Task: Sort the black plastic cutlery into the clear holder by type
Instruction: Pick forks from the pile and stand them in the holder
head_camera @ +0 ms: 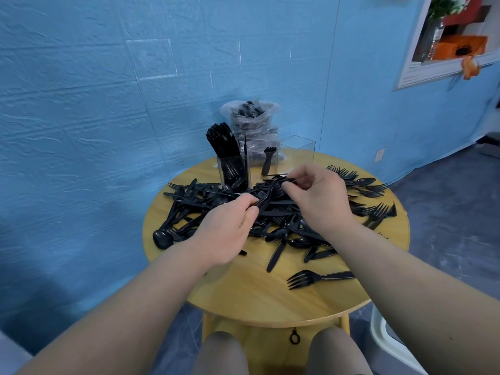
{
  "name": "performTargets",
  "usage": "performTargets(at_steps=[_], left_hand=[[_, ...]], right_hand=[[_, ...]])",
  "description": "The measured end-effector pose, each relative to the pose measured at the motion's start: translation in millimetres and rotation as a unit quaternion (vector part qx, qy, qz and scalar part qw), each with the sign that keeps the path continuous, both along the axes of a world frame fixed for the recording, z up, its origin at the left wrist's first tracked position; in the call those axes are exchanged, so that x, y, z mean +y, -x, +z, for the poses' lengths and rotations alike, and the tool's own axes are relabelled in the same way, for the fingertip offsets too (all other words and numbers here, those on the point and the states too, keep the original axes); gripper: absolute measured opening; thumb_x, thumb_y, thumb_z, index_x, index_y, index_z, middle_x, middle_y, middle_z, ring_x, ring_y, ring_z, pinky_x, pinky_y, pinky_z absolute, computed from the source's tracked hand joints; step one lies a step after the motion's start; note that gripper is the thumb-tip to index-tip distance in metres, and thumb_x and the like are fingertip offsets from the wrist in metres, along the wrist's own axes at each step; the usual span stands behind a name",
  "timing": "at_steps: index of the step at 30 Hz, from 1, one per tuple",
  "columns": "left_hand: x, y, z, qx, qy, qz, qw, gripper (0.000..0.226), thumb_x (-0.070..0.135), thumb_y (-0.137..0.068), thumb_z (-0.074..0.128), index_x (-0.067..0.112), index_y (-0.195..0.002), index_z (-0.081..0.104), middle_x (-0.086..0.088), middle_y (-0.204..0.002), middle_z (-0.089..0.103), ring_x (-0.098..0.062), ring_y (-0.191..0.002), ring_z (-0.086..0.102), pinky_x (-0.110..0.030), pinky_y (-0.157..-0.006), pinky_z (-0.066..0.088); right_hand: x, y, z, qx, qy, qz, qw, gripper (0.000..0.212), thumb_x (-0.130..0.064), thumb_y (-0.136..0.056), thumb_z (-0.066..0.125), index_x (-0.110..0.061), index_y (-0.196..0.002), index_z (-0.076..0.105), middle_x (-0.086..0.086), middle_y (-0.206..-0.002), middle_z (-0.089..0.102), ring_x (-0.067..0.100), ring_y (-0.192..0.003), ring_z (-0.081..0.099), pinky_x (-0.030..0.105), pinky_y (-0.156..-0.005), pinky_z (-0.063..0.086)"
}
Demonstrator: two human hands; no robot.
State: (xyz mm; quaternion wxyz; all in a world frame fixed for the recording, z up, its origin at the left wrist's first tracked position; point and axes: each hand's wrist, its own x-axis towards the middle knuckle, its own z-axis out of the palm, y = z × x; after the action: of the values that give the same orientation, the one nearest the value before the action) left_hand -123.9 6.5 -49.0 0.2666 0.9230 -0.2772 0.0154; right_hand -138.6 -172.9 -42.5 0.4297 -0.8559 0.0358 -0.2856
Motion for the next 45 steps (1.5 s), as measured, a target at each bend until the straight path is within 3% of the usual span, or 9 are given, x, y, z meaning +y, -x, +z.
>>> performTargets(at_steps=[4, 9, 14, 18, 24, 31, 37, 42, 45], left_hand=[[-0.4, -3.0, -0.9, 0.022, 0.047, -0.02, 0.998, 0.017, 0.03, -0.103, 0.028, 0.028, -0.102, 0.046, -0.003, -0.071, 0.057, -0.014, -0.06, 0.051, -0.042, -0.065, 0.048], [-5.3, -3.4, -1.8, 0.036, 0.064, -0.016, 0.997, 0.027, 0.038, -0.101, 0.031, 0.024, -0.108, 0.052, -0.002, -0.067, 0.055, -0.016, -0.059, 0.05, -0.042, -0.065, 0.047], [-4.4, 1.8, -7.7, 0.021, -0.044, -0.026, 0.998, 0.021, 0.034, -0.103, 0.031, 0.023, -0.102, 0.05, 0.004, -0.077, 0.062, -0.014, -0.068, 0.059, -0.04, -0.07, 0.052], [0.2, 9.8, -19.8, -0.018, -0.09, 0.023, 0.995, 0.023, 0.032, -0.103, 0.028, 0.02, -0.1, 0.047, 0.002, -0.074, 0.058, -0.017, -0.064, 0.055, -0.035, -0.057, 0.044], [9.2, 26.3, -33.0, -0.036, -0.082, 0.056, 0.994, 0.025, 0.031, -0.103, 0.025, 0.019, -0.099, 0.046, 0.003, -0.072, 0.055, -0.017, -0.067, 0.054, -0.038, -0.063, 0.044], [15.7, 35.0, -30.8, -0.018, -0.067, 0.078, 0.995, 0.03, 0.033, -0.103, 0.024, 0.022, -0.109, 0.05, 0.002, -0.081, 0.061, -0.015, -0.072, 0.057, -0.038, -0.066, 0.047], [19.4, 28.4, -18.2, -0.025, -0.027, 0.1, 0.994, 0.026, 0.033, -0.103, 0.026, 0.022, -0.108, 0.05, 0.0, -0.08, 0.064, -0.019, -0.072, 0.06, -0.04, -0.068, 0.05], [16.0, 22.5, -7.8, -0.041, 0.005, 0.114, 0.993, 0.017, 0.029, -0.102, 0.032, 0.023, -0.111, 0.045, 0.0, -0.066, 0.054, -0.019, -0.058, 0.05, -0.037, -0.056, 0.04], [14.6, 18.8, -1.6, -0.043, 0.014, 0.108, 0.993, 0.029, 0.035, -0.101, 0.033, 0.022, -0.125, 0.043, 0.002, -0.068, 0.057, -0.016, -0.061, 0.053, -0.036, -0.057, 0.041]], right_hand=[[-2.5, -4.0, 1.1, 0.006, -0.035, 0.004, 0.999, 0.014, -0.022, -0.082, 0.071, -0.03, -0.078, 0.06, -0.011, -0.078, 0.064, 0.007, -0.077, 0.061, 0.026, -0.074, 0.05], [-2.7, 0.7, 4.6, -0.018, 0.016, -0.011, 1.0, 0.022, -0.025, -0.084, 0.069, -0.027, -0.104, 0.06, -0.012, -0.099, 0.057, -0.002, -0.077, 0.057, 0.019, -0.073, 0.045], [-5.4, 9.5, 0.0, 0.019, 0.016, 0.034, 0.999, 0.016, -0.018, -0.086, 0.066, -0.026, -0.1, 0.067, -0.014, -0.088, 0.064, 0.004, -0.082, 0.06, 0.024, -0.082, 0.051], [-13.6, 34.9, -6.6, 0.054, 0.078, 0.077, 0.993, 0.02, -0.023, -0.085, 0.069, -0.03, -0.102, 0.062, -0.02, -0.088, 0.058, -0.001, -0.073, 0.055, 0.016, -0.068, 0.044], [-23.1, 67.2, -16.8, 0.275, 0.382, 0.227, 0.852, 0.036, -0.033, -0.086, 0.063, -0.029, -0.122, 0.061, -0.014, -0.117, 0.056, 0.005, -0.105, 0.044, 0.019, -0.091, 0.037], [-11.6, 69.2, -29.5, 0.258, 0.456, 0.227, 0.821, 0.025, -0.02, -0.094, 0.046, -0.012, -0.106, 0.067, 0.003, -0.106, 0.055, 0.022, -0.098, 0.054, 0.037, -0.088, 0.047], [-6.6, 60.6, 7.8, 0.115, 0.271, 0.107, 0.95, 0.011, -0.018, -0.09, 0.055, -0.028, -0.095, 0.055, -0.01, -0.076, 0.058, 0.009, -0.07, 0.052, 0.018, -0.057, 0.038], [-6.2, 43.9, 28.9, 0.056, 0.081, 0.071, 0.993, 0.026, -0.017, -0.085, 0.063, -0.029, -0.102, 0.048, 0.003, -0.072, 0.059, 0.018, -0.065, 0.059, 0.03, -0.062, 0.048], [-4.6, 37.4, 32.2, 0.076, -0.005, 0.072, 0.994, 0.014, -0.019, -0.085, 0.068, -0.021, -0.097, 0.062, 0.004, -0.072, 0.066, 0.016, -0.065, 0.068, 0.035, -0.07, 0.057]])
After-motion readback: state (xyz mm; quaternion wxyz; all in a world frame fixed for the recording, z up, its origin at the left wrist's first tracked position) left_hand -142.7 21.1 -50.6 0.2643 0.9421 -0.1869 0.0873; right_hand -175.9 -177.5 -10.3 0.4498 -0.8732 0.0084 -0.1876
